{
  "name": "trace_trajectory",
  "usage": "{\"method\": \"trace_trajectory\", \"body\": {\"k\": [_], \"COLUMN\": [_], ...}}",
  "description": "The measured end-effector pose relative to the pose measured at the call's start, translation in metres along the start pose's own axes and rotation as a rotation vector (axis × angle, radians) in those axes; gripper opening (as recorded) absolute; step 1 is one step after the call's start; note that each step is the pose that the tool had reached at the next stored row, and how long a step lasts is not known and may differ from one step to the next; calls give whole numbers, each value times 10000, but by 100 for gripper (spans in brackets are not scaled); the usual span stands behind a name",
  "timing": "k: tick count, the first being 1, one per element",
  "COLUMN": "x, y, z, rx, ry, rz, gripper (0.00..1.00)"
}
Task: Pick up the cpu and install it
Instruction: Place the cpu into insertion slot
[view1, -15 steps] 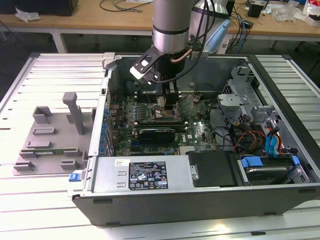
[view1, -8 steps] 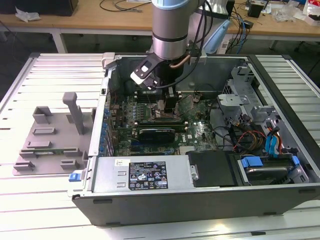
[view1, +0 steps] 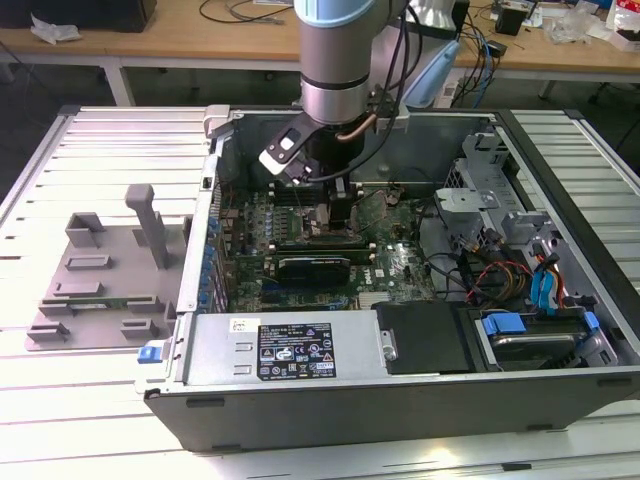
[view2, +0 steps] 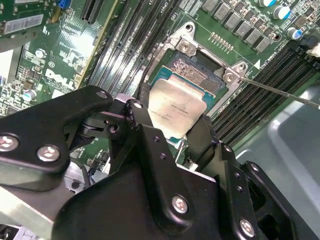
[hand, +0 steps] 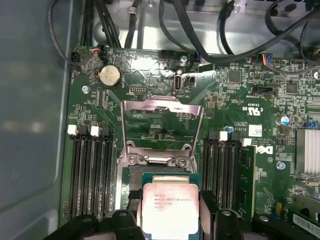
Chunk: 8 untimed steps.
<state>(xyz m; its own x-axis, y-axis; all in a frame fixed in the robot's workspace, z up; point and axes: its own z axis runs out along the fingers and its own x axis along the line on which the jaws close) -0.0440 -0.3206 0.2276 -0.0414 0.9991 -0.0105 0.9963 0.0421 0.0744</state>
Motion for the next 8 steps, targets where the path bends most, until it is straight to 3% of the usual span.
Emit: {"method": "trace_trajectory", "body": {"k": [8], "x": [21], "y": [-13], "z": [79], "rx": [0], "ry": [-26], "rz": [33], "gripper": [55]}}
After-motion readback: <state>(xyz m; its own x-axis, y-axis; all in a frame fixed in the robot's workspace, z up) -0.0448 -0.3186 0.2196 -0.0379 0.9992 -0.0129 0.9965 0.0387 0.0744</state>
